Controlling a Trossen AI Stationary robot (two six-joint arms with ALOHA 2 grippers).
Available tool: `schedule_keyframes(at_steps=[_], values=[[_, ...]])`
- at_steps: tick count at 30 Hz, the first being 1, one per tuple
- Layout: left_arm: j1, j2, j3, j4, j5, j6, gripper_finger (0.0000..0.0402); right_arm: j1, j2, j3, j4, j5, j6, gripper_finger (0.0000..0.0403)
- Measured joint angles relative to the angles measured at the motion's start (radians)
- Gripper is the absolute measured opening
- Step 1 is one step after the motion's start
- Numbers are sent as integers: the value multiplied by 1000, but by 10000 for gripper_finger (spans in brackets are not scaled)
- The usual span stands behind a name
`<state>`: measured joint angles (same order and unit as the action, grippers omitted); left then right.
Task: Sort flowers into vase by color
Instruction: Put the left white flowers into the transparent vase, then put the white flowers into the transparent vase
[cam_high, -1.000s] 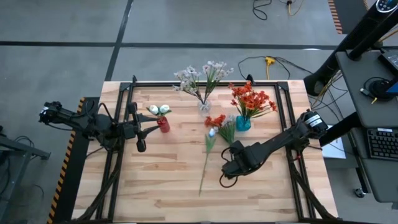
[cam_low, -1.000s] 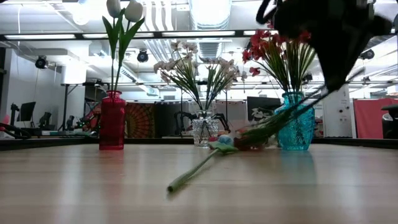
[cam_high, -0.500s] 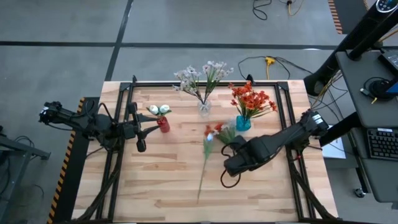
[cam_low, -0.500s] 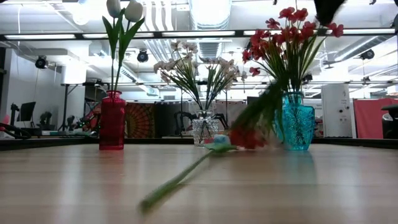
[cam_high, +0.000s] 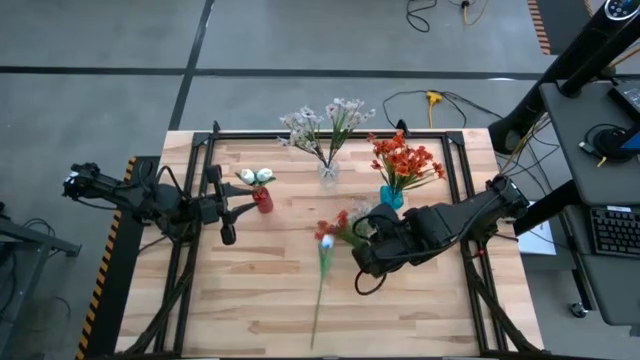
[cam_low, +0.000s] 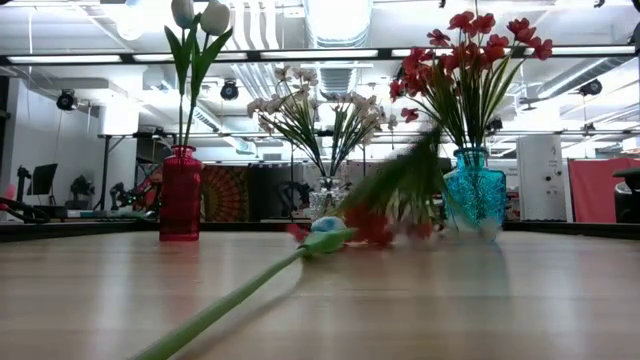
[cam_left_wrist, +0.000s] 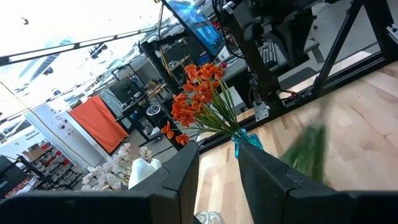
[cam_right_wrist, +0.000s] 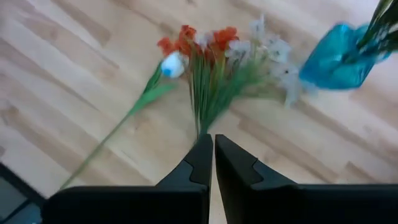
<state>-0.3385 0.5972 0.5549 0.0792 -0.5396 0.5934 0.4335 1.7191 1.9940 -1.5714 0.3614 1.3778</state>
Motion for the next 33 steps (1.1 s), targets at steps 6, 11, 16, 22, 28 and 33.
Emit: schedule_keyframes(at_steps=[6,11,16,22,28,33], values=[[0,0,0,2,0,0,97,0,0,0,0,56,-34,11],[0,0,0,3,0,0,97,0,0,-3,6,61,-51,12],[0,0,0,3,0,0,97,0,0,-46,50,8,-52,12],[0,0,0,3,0,0,97,14,0,-239,205,-317,-112,12],[0,0,0,3,0,0,97,25,0,-497,637,-399,-167,12],[0,0,0,3,0,0,97,4,0,-694,818,-315,-80,12]])
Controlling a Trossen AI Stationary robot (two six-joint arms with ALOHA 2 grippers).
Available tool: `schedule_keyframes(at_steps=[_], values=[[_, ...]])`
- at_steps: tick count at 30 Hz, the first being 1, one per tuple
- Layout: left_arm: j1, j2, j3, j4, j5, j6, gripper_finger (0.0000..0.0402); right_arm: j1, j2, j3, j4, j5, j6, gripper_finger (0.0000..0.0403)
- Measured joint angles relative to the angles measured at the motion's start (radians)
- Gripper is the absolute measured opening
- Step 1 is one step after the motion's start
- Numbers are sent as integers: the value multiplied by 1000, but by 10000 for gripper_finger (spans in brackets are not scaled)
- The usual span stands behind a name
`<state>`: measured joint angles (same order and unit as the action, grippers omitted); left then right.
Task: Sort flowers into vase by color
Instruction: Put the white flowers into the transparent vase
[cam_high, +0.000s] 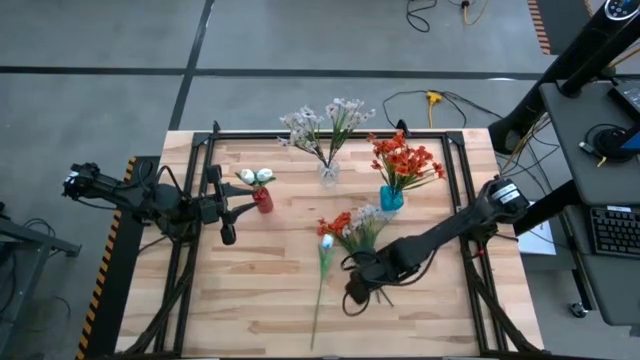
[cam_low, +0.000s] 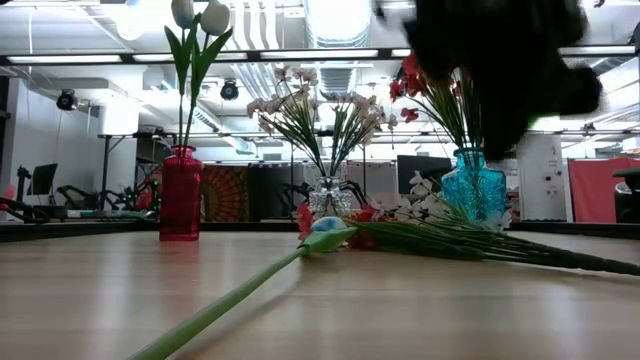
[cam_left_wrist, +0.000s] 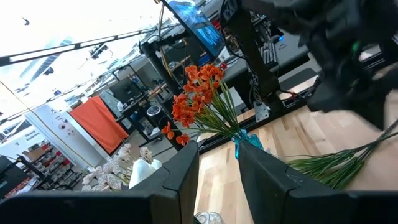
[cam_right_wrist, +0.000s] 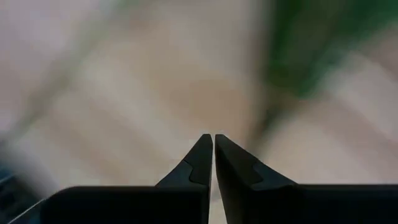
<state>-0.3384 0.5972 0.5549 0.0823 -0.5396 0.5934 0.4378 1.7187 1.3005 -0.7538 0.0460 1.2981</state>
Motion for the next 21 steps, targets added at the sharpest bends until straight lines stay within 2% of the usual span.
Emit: schedule_keyframes(at_steps=[3,8,11,14,21], values=[[0,0,0,0,0,0,97,-15,0,-72,-60,21,123,13],[0,0,0,0,0,0,97,-28,0,-145,-20,14,169,14],[0,0,0,0,0,0,97,-38,0,-149,-20,17,177,31],[0,0,0,0,0,0,97,-48,-3,-147,-33,31,176,66],[0,1,0,0,0,0,97,-81,-23,-146,-32,81,130,176]])
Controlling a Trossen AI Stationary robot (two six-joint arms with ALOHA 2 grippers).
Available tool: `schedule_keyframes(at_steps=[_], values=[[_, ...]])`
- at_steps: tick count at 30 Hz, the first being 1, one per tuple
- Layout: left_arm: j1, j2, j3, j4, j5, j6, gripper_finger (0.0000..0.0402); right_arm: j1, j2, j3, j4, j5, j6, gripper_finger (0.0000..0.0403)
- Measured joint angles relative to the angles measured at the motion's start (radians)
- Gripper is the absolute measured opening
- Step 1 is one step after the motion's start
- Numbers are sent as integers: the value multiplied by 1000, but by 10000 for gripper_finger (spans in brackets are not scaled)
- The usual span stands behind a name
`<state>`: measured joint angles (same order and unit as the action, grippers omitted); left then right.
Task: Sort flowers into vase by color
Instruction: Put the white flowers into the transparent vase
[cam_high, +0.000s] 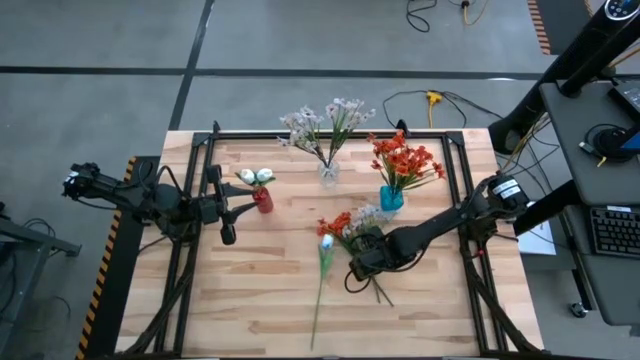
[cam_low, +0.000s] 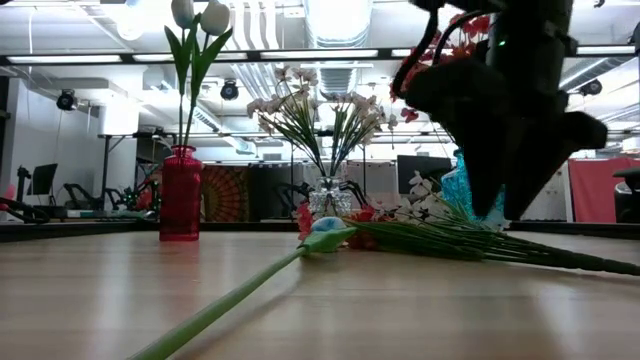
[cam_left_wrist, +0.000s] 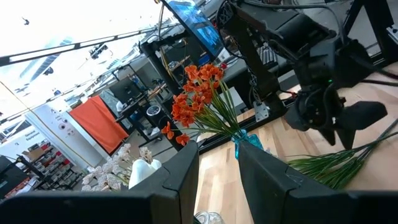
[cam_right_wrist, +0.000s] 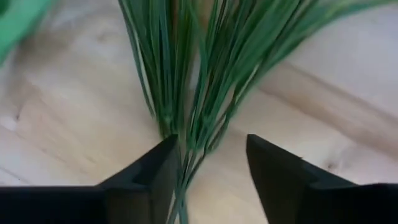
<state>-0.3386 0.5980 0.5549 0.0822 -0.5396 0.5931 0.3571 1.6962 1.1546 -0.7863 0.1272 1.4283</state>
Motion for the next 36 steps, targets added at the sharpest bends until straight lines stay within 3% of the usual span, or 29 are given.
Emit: schedule_keyframes(at_steps=[6,12,28,36], values=[[0,0,0,0,0,0,97,-27,17,-18,37,6,-43,230],[0,1,0,0,0,0,97,-31,21,-72,129,6,-46,231],[0,1,0,0,0,0,97,-30,13,-82,135,4,-43,100],[0,1,0,5,0,0,97,-30,-14,-82,135,0,-42,58]])
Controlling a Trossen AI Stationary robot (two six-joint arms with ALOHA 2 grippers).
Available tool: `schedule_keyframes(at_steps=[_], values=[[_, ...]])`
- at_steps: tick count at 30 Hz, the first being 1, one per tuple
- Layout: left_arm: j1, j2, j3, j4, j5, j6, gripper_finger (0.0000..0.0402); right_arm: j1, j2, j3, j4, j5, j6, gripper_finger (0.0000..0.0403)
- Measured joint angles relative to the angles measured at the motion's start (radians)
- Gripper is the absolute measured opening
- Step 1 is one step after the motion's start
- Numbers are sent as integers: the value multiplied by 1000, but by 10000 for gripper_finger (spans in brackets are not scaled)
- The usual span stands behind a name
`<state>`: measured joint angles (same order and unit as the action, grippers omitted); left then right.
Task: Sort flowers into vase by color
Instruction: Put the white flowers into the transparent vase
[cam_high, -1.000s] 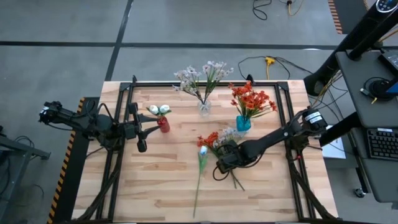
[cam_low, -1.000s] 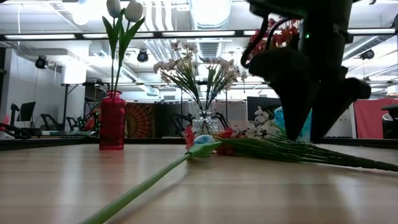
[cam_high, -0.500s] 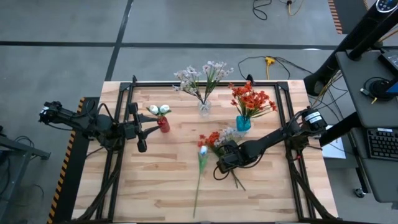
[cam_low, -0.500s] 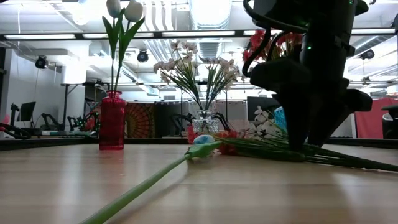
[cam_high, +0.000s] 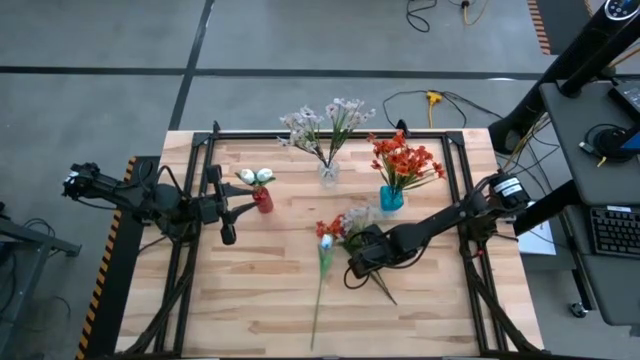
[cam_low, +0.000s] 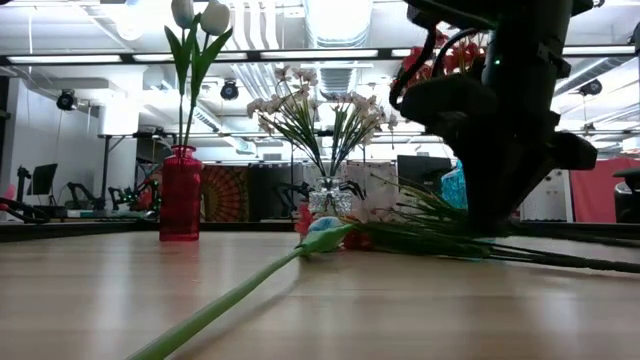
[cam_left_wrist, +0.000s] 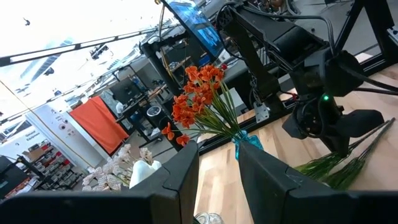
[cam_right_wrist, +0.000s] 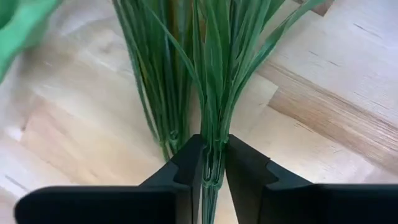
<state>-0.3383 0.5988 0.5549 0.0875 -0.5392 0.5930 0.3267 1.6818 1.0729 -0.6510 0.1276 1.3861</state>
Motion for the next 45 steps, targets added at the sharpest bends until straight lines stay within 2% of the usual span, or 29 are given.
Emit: schedule_keyframes(at_steps=[14,23,28,35,40,45], values=[[-1,2,7,2,0,-7,97,2,-48,0,-29,0,1,17],[-29,12,21,1,0,-5,97,5,-177,0,-112,17,-2,14],[-63,23,21,46,0,-3,97,32,-261,0,-111,103,-48,13],[-160,102,37,132,8,-3,97,99,-359,0,-103,328,-176,13],[-210,236,129,93,8,-79,97,129,-393,0,-29,458,-349,13],[-252,379,239,-8,7,-183,97,134,-391,0,171,508,-617,13]])
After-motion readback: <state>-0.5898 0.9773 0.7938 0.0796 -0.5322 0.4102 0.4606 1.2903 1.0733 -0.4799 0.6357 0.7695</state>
